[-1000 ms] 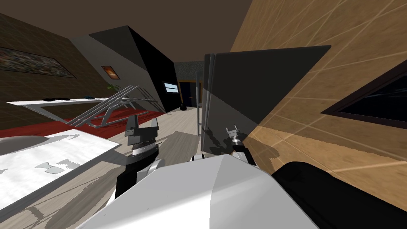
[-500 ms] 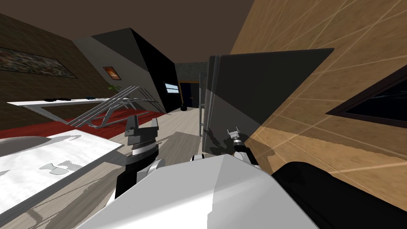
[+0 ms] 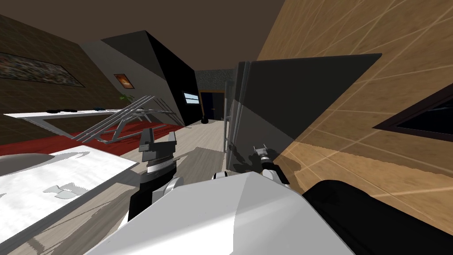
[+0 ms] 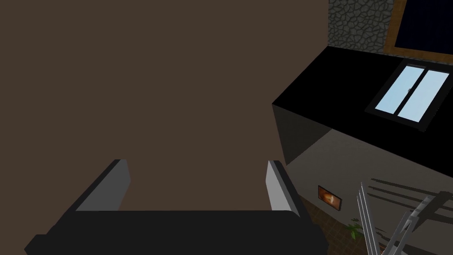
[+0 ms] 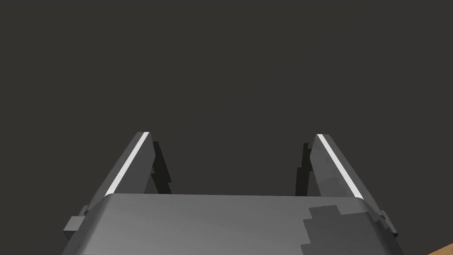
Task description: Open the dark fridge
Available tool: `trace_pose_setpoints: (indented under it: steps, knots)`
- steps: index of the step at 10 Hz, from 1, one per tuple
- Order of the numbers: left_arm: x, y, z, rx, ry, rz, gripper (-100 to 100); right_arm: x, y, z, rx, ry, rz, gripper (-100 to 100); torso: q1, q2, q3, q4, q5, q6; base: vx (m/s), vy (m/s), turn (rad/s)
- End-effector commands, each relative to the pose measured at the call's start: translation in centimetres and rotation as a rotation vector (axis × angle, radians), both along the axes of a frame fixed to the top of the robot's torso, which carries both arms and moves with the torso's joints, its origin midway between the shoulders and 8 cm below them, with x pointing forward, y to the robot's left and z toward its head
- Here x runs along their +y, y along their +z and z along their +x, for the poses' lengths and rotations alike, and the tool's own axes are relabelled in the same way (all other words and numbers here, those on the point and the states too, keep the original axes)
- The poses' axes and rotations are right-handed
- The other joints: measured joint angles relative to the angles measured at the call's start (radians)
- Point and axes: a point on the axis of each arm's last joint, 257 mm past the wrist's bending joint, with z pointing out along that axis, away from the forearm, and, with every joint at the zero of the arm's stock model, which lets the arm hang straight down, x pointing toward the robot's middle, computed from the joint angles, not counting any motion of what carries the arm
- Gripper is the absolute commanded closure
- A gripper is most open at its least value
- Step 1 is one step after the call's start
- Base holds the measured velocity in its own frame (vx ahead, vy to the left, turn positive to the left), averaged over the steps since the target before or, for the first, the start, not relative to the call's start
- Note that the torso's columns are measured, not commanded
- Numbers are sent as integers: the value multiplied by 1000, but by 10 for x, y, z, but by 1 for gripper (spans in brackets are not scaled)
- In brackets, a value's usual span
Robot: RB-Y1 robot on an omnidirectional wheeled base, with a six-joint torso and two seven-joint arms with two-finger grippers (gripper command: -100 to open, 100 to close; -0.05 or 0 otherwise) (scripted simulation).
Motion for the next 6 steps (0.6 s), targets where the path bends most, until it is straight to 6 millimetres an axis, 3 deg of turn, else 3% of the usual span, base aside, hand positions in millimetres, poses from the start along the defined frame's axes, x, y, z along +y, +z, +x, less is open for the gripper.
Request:
trace_pose_setpoints:
  steps: [1, 2, 3, 5, 6]
  knots:
    - [0, 0, 0, 0, 0, 0, 0, -14, -22, -2, 32, -10, 112, -100, -2, 1, 0, 1, -1, 0, 24, 71, 20]
    - [0, 0, 0, 0, 0, 0, 0, -14, -23, -2, 22, -12, 143, -100, 0, 0, 0, 0, 0, 1, 31, 64, -11]
    - [0, 0, 0, 0, 0, 0, 0, -22, -38, -5, 47, -21, 205, -100, 0, -1, -1, 0, 0, 0, 34, 72, 4]
    - [0, 0, 0, 0, 0, 0, 0, -22, -40, -5, 35, -22, 256, -100, 1, 0, 0, 0, 0, 0, 21, 56, -13]
    - [0, 0, 0, 0, 0, 0, 0, -29, -55, -7, 57, -30, 324, -100, -1, 0, 0, 1, 0, -2, 20, 56, 3]
